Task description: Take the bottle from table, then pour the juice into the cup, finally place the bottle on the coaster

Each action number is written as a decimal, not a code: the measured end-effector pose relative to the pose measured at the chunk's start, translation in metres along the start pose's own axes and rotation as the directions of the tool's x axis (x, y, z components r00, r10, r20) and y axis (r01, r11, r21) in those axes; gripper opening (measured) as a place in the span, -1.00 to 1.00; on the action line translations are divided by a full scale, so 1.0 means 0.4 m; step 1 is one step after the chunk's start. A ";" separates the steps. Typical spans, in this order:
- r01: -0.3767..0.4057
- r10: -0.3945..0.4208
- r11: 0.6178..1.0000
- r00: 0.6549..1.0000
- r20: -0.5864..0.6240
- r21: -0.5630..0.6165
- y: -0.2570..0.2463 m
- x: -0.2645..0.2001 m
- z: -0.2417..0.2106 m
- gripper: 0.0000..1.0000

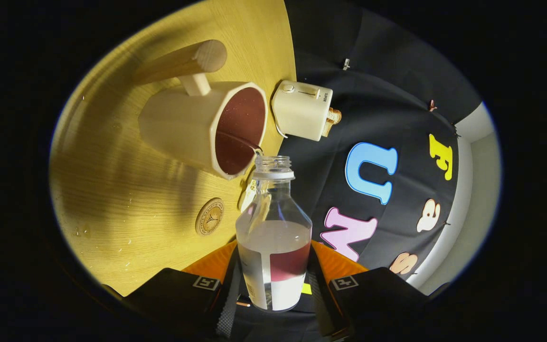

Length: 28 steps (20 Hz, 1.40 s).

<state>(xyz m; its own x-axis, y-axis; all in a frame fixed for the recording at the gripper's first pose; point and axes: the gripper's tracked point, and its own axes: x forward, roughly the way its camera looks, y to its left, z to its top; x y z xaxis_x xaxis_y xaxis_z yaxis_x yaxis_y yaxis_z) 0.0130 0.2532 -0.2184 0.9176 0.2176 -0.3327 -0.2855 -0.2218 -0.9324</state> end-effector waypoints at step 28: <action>0.055 -0.042 0.985 0.995 0.087 -0.164 -0.037 -0.004 0.020 0.39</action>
<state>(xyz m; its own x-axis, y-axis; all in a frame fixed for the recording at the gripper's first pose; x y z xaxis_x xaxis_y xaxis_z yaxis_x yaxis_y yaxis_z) 0.0137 0.2636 -0.2052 0.9012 0.3081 -0.3047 -0.1849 -0.3624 -0.9135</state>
